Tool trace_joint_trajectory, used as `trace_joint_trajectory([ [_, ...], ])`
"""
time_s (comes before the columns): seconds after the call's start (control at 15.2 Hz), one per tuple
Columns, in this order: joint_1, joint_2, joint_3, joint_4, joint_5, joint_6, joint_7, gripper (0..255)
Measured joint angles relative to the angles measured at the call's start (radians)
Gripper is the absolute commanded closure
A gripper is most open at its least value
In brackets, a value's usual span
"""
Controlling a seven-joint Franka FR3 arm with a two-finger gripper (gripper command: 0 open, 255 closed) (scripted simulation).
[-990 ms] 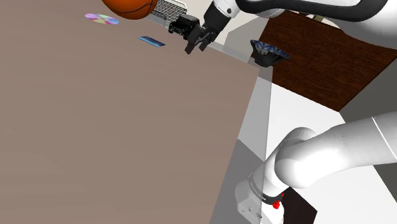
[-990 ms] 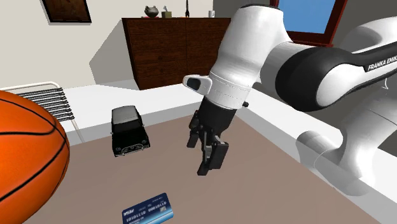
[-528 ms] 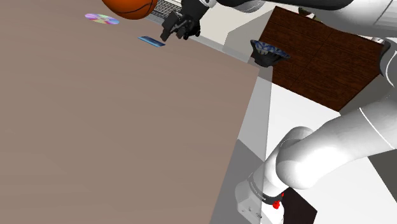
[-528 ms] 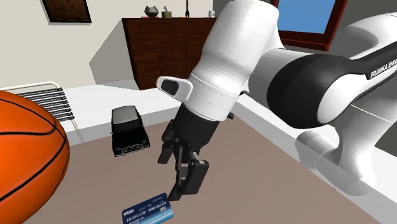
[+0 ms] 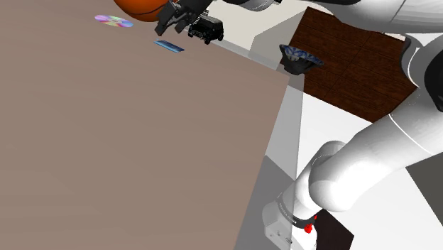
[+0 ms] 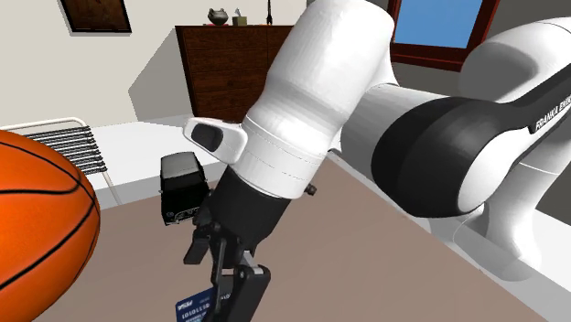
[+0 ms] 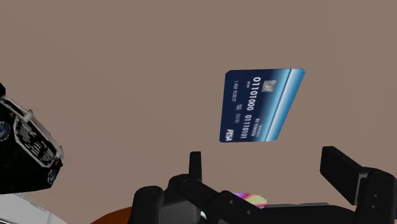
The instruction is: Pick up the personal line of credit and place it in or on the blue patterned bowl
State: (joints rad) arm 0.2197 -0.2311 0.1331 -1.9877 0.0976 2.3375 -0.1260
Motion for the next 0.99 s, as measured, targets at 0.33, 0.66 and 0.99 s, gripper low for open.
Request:
trace_joint_trajectory([
  [0.33,0.001,0.049,0.007,-0.002,-0.008,0.053,0.006,0],
  [0.66,0.001,0.055,0.008,-0.005,-0.008,0.062,0.006,0],
  [0.99,0.001,0.055,0.008,-0.005,-0.008,0.062,0.006,255],
])
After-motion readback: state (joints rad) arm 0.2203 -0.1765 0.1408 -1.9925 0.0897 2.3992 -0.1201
